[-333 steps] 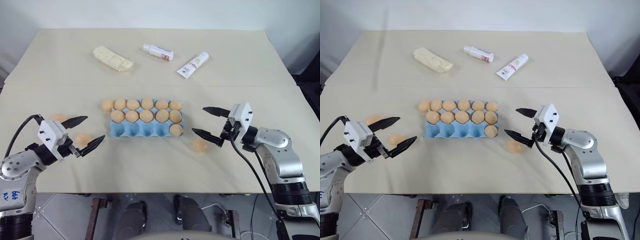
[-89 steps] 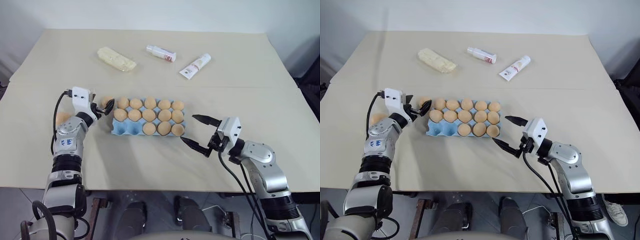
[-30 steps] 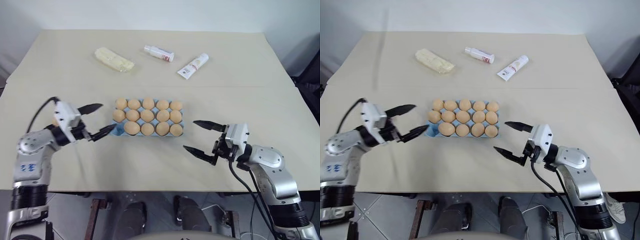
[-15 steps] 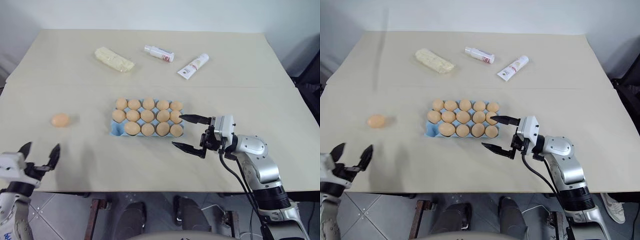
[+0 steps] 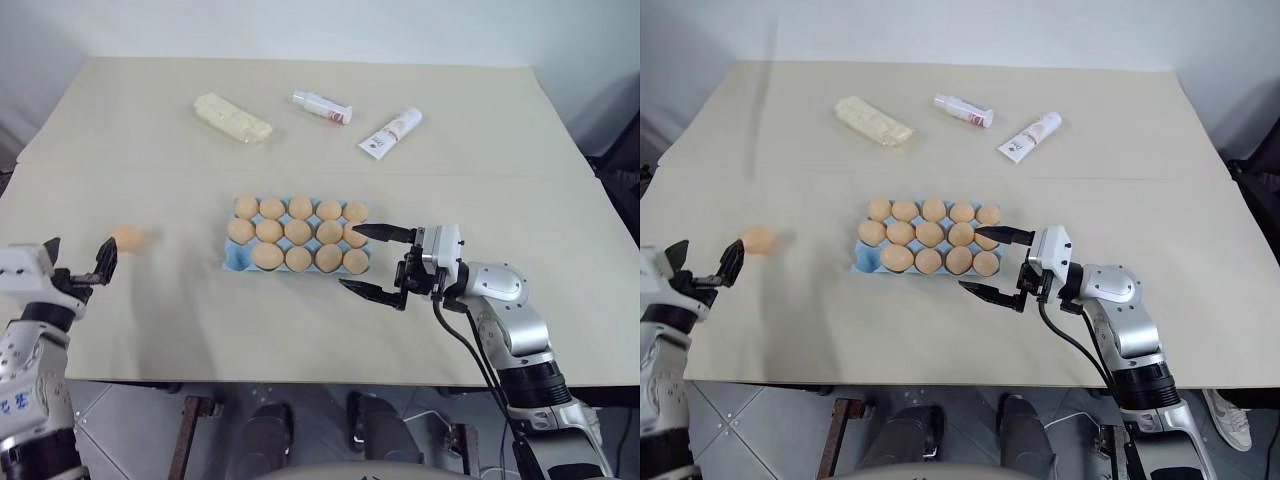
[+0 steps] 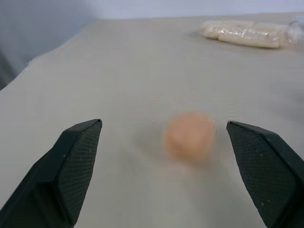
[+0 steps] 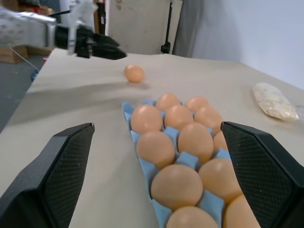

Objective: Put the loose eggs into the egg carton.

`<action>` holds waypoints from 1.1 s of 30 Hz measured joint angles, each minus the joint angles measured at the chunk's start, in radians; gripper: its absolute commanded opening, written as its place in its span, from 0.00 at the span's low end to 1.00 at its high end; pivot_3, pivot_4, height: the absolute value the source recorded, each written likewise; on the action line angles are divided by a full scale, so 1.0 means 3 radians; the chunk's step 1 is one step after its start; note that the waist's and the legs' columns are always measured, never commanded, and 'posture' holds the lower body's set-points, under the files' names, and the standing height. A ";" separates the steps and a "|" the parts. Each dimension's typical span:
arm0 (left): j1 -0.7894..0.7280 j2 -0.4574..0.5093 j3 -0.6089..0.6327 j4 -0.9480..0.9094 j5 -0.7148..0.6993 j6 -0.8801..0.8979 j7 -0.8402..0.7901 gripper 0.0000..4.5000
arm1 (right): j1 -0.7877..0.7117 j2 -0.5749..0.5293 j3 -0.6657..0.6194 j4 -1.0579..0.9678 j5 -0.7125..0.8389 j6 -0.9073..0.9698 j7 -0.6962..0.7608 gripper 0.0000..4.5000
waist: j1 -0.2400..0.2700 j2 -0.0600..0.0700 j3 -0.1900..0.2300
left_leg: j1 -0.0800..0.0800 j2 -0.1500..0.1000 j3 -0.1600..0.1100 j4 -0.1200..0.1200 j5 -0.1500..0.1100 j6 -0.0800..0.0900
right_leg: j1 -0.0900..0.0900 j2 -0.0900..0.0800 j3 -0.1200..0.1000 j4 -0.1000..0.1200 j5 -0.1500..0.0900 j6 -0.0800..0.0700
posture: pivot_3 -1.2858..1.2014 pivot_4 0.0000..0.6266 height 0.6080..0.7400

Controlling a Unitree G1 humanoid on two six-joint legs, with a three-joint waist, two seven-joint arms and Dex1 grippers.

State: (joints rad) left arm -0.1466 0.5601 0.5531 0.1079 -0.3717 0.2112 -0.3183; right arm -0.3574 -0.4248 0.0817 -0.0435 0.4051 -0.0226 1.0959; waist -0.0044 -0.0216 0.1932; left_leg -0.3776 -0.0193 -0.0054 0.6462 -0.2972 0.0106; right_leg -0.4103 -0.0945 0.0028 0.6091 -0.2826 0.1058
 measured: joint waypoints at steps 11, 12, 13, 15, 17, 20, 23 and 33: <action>-0.0833 0.0225 -0.0522 0.1251 0.0292 0.0017 -0.0251 0.91 | 0.0011 0.0020 -0.0008 -0.0005 -0.0036 0.0000 -0.0134 1.00 | -0.0033 -0.0001 0.0000 | -0.0001 0.0001 0.0013 -0.0001 -0.0004 -0.0002 | -0.0007 0.0000 -0.0031 0.0004 0.0001 0.0003 | 0.52 0.24 1.00; -0.0856 0.0255 -0.0538 0.1294 0.0313 0.0015 -0.0274 0.86 | 0.0012 0.0020 -0.0009 -0.0006 -0.0036 0.0000 -0.0136 1.00 | -0.0039 -0.0001 0.0000 | -0.0001 0.0001 0.0013 0.0000 -0.0004 -0.0002 | -0.0007 -0.0001 -0.0032 0.0004 0.0001 0.0003 | 0.52 0.24 1.00; -0.0880 0.0270 -0.0538 0.1328 0.0319 0.0008 -0.0302 0.79 | 0.0017 0.0020 -0.0010 -0.0006 -0.0036 0.0000 -0.0139 1.00 | -0.0039 -0.0001 0.0000 | -0.0001 0.0001 0.0013 0.0000 -0.0004 -0.0002 | -0.0007 -0.0001 -0.0033 0.0004 0.0001 0.0003 | 0.52 0.24 1.00; -0.0906 0.0280 -0.0539 0.1375 0.0326 -0.0015 -0.0338 0.64 | 0.0019 0.0020 -0.0010 -0.0006 -0.0036 0.0000 -0.0147 1.00 | -0.0039 -0.0001 0.0000 | -0.0001 0.0001 0.0013 0.0001 -0.0004 -0.0002 | -0.0007 -0.0002 -0.0033 0.0004 0.0001 0.0003 | 0.52 0.24 1.00; -0.0902 0.0280 -0.0552 0.1378 0.0329 -0.0016 -0.0379 0.50 | 0.0019 0.0020 -0.0010 -0.0006 -0.0040 0.0000 -0.0164 1.00 | -0.0039 -0.0001 0.0000 | -0.0001 0.0001 0.0012 0.0001 -0.0004 -0.0002 | -0.0007 -0.0002 -0.0033 0.0005 0.0001 0.0003 | 0.52 0.24 1.00; -0.0817 0.0280 -0.0545 0.1291 0.0288 -0.0014 -0.0471 0.40 | 0.0022 0.0020 -0.0010 -0.0010 -0.0044 0.0000 -0.0189 1.00 | -0.0047 -0.0001 0.0000 | -0.0001 0.0002 0.0012 0.0001 -0.0004 -0.0002 | -0.0007 -0.0003 -0.0029 0.0005 0.0001 0.0003 | 0.52 0.24 1.00; -0.0672 0.0194 -0.0503 0.0996 0.0104 -0.0077 -0.0700 0.40 | 0.0043 0.0014 -0.0022 -0.0015 -0.0049 0.0000 -0.0210 1.00 | -0.0061 -0.0001 0.0000 | -0.0002 0.0002 0.0009 0.0000 -0.0004 -0.0002 | -0.0006 -0.0005 -0.0010 0.0003 0.0001 0.0002 | 0.52 0.24 1.00; -0.0664 0.0095 -0.1060 -0.0318 -0.0426 0.0000 -0.1694 0.40 | 0.0054 -0.0002 -0.0039 -0.0027 -0.0071 0.0001 -0.0272 1.00 | -0.0074 0.0000 -0.0001 | -0.0003 0.0002 0.0009 0.0001 -0.0002 -0.0003 | -0.0006 -0.0002 -0.0007 0.0003 0.0001 0.0002 | 0.52 0.24 1.00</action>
State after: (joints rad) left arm -0.3458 0.5885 0.2352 0.0126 -0.4996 0.2111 -0.8264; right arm -0.3413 -0.4252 0.0699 -0.0515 0.3838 -0.0224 1.0143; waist -0.0266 -0.0215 0.1931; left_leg -0.3786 -0.0188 -0.0028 0.6466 -0.2978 0.0097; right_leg -0.4123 -0.0951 0.0007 0.6101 -0.2822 0.1065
